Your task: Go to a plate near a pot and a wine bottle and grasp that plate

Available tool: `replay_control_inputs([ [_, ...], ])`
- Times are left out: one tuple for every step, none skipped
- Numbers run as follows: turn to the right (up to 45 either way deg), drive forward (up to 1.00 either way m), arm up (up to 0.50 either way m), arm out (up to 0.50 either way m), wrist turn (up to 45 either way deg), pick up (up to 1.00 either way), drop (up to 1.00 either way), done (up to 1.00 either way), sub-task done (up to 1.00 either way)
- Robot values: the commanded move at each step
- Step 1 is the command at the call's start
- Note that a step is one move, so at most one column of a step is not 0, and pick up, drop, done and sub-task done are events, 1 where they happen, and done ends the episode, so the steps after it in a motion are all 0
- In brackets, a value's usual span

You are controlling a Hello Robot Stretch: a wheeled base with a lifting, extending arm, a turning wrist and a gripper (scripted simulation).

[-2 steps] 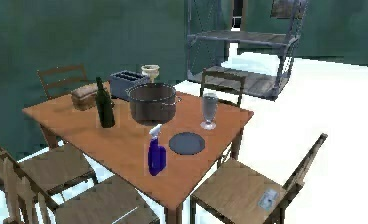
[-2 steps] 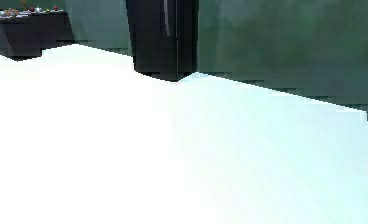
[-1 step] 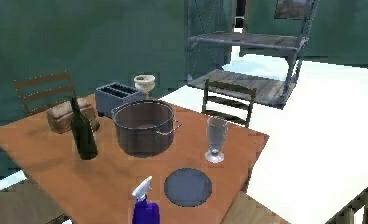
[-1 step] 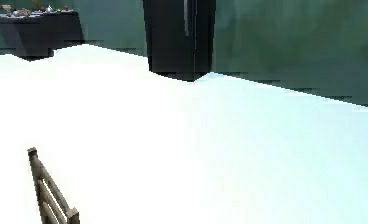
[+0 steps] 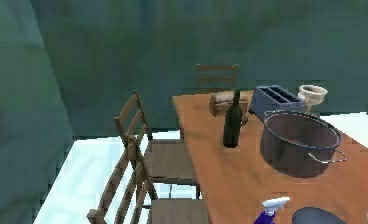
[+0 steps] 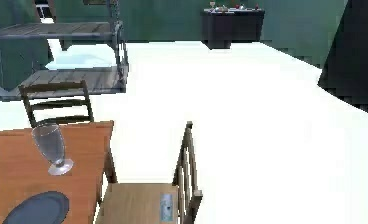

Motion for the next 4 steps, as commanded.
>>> replay_control_inputs([
  [-36.0,0.0,0.0,0.0,0.0,0.0,0.0,0.0,0.0],
  [0.0,0.0,0.5,0.0,0.0,0.0,0.0,0.0,0.0],
  [0.0,0.0,0.34,0.0,0.0,0.0,0.0,0.0,0.0],
  [0.0,0.0,0.0,0.26,0.0,0.0,0.0,0.0,0.0],
])
